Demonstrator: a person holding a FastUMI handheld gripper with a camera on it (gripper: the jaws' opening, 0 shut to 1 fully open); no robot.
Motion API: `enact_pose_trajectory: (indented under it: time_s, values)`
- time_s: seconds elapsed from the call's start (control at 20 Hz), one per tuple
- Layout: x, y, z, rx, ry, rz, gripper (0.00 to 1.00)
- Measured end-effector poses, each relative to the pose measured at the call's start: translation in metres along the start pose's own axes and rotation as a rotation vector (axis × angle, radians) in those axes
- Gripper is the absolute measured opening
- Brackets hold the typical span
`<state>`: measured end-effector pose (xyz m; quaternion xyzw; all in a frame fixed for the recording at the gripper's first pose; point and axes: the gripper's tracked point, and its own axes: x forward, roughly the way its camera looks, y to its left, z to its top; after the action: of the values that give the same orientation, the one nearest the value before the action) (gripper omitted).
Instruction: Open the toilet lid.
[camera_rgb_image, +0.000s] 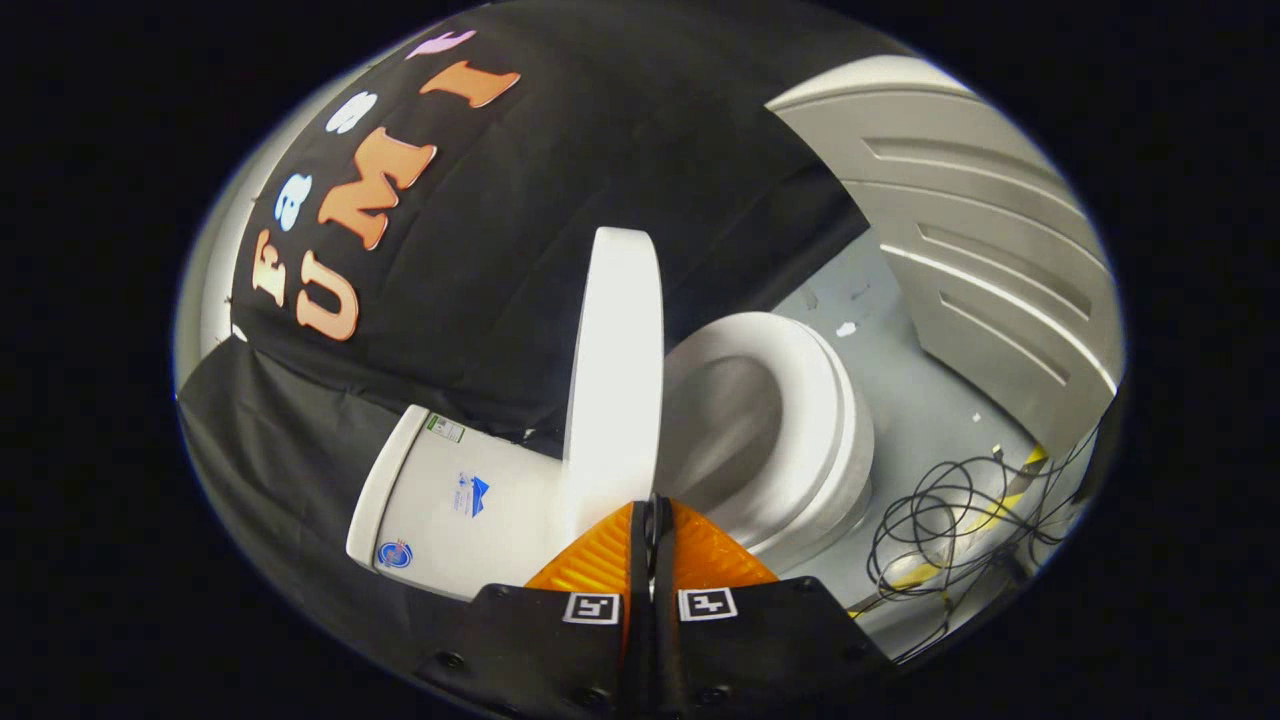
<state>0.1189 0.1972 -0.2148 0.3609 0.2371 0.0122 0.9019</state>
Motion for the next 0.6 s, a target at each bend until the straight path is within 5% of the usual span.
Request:
enact_pose_trajectory:
  time_s: [0.6]
  values:
    - [-0.012,0.066,0.003,-0.325,-0.026,-0.228,0.08]
